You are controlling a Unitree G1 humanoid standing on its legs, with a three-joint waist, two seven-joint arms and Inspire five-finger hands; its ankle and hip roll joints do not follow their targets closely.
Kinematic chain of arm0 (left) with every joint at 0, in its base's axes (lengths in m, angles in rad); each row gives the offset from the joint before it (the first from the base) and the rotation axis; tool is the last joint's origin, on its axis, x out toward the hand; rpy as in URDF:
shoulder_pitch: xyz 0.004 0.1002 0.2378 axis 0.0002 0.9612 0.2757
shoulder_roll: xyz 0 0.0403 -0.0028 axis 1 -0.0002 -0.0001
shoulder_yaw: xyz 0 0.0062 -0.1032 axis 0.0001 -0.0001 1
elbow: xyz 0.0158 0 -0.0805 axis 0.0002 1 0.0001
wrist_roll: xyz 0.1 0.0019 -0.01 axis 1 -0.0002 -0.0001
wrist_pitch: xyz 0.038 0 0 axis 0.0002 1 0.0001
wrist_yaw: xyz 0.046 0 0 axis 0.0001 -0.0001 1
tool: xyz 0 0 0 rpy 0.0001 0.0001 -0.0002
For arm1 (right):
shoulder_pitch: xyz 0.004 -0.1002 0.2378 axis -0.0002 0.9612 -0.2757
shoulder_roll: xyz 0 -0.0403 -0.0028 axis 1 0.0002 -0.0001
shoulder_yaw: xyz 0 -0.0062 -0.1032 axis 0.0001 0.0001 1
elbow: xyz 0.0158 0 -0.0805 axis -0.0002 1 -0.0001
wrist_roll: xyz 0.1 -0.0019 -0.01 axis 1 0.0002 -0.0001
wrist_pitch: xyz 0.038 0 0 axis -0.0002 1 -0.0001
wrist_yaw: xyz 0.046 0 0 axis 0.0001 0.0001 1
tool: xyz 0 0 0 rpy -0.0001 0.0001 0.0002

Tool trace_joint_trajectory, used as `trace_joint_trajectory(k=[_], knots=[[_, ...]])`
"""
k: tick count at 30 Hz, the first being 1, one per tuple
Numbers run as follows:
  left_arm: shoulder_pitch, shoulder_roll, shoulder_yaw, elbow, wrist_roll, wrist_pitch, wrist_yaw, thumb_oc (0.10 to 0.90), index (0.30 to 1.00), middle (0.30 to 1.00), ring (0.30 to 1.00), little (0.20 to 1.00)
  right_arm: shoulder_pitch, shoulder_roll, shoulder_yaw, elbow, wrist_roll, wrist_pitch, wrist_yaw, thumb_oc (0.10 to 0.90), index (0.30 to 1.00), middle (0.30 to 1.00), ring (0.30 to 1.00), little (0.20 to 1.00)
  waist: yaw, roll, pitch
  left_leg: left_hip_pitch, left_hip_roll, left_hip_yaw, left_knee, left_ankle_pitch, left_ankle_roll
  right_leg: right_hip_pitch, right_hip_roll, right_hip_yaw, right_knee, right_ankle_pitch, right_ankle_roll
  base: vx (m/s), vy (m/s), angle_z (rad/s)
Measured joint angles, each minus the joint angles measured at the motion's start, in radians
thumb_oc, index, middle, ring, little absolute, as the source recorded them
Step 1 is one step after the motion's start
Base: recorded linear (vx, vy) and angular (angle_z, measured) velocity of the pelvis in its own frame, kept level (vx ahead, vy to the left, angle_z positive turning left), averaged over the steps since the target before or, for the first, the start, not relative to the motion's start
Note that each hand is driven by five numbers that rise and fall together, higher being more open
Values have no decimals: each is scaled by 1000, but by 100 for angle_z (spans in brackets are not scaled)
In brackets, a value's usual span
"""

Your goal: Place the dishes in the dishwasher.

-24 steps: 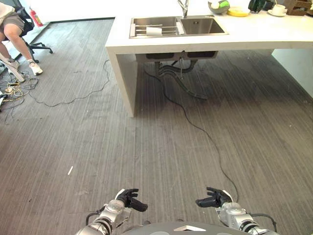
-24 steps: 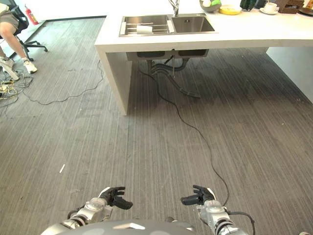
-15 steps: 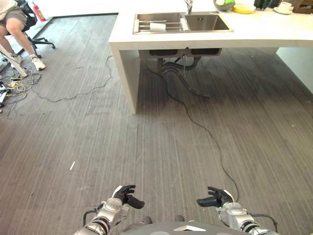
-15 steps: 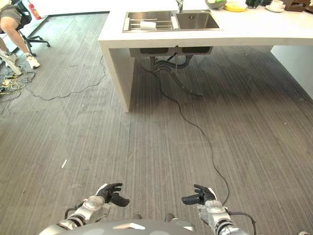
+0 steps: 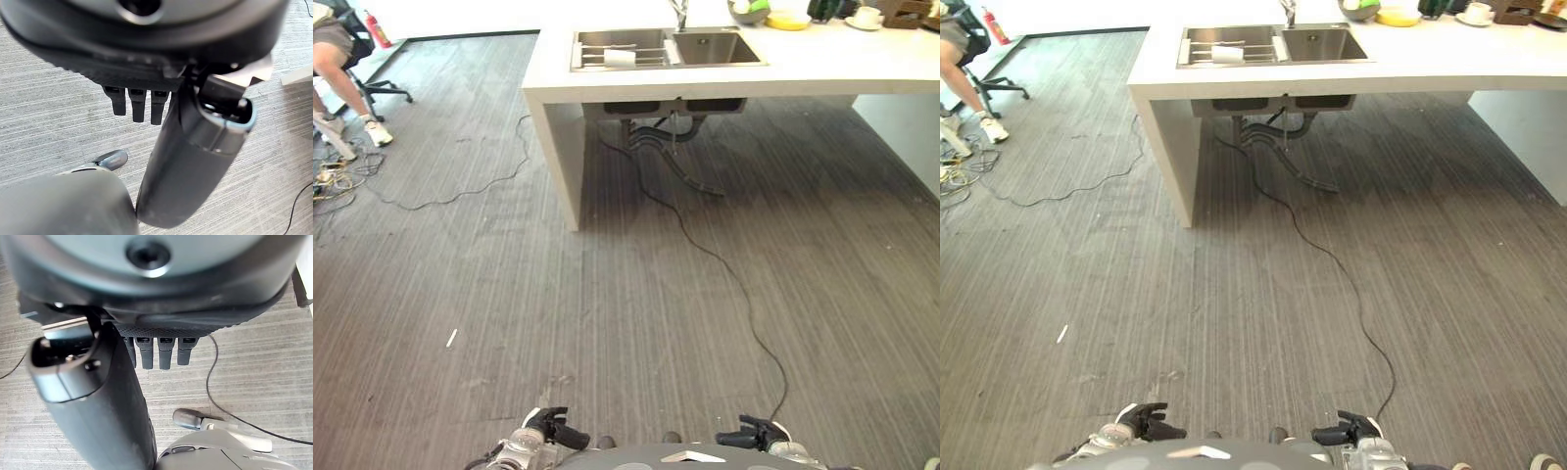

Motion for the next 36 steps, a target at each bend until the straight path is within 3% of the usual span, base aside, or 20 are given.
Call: trace_joint_trajectory(k=[3,14,20,22,25,27,28,29,30,31,34,36], knots=[[-14,0,-38,-10,0,0,-14,800,900,900,900,900,-8,-12,-1,0,0,-4,13,800,900,900,900,900,-12,14,1,-41,3,12,0,0,0,-47,2,15,6,7,4,3,-15,-10],[-58,-4,-39,-48,-72,20,-14,800,900,900,900,900,-87,-22,1,-10,2,23,2,800,900,900,900,900,-19,30,18,-26,10,12,0,-2,-3,-28,10,15,-4,9,-6,103,-64,0],[-153,7,-87,-132,-146,27,-3,800,900,900,900,900,-170,-63,25,-173,36,27,-33,800,900,900,900,900,-19,51,36,-40,17,12,0,-1,-4,-45,16,16,6,11,-9,30,-96,0],[-247,16,-87,-129,-209,39,7,800,900,900,900,900,-252,-80,49,-215,42,32,-57,800,900,900,900,900,-19,55,62,-92,22,7,41,-4,-11,-88,17,11,33,0,-15,59,-150,7],[-370,51,-81,-157,-272,38,23,800,900,900,900,900,-361,-90,100,-282,42,42,-77,800,900,900,900,900,-7,13,130,-195,23,13,262,-19,-44,-101,0,17,65,-12,-36,101,-184,4],[-394,58,-71,-222,-308,33,38,800,900,900,900,900,-376,-99,98,-354,42,28,-77,800,900,900,900,900,7,-8,177,-341,48,7,595,-15,-68,-95,-10,12,117,-54,-73,204,-132,6],[-396,57,-74,-245,-317,30,40,800,900,900,900,900,-385,-99,98,-355,42,24,-77,800,900,900,900,900,13,-10,196,-412,64,-6,749,30,-96,-83,-4,11,135,-72,-83,342,-40,8],[-397,54,-88,-255,-329,32,40,800,900,900,900,900,-387,-97,96,-345,42,25,-78,800,900,900,900,900,22,-18,210,-492,61,-31,848,23,-100,-64,-2,11,140,-94,-78,433,21,15],[-391,47,-92,-285,-336,39,41,800,900,900,900,900,-381,-98,84,-334,43,34,-78,800,900,900,900,900,29,-25,215,-541,47,-14,780,15,-84,-63,-3,11,139,-105,-65,646,81,13],[-372,46,-104,-328,-344,39,41,800,900,900,900,900,-361,-102,60,-333,44,42,-81,800,900,900,900,900,39,-27,217,-552,41,11,622,19,-76,-62,-2,13,132,-114,-63,498,69,2],[-302,47,-129,-451,-344,37,42,800,900,900,900,900,-291,-122,36,-314,49,49,-81,800,900,900,900,900,67,-4,228,-536,31,43,222,54,-60,-14,36,21,102,-137,-67,502,53,-6],[-272,46,-125,-464,-344,39,46,800,900,900,900,900,-245,-123,38,-253,52,57,-79,800,900,900,900,900,90,7,238,-547,33,37,89,68,-56,73,69,49,63,-180,-49,705,136,-28]])
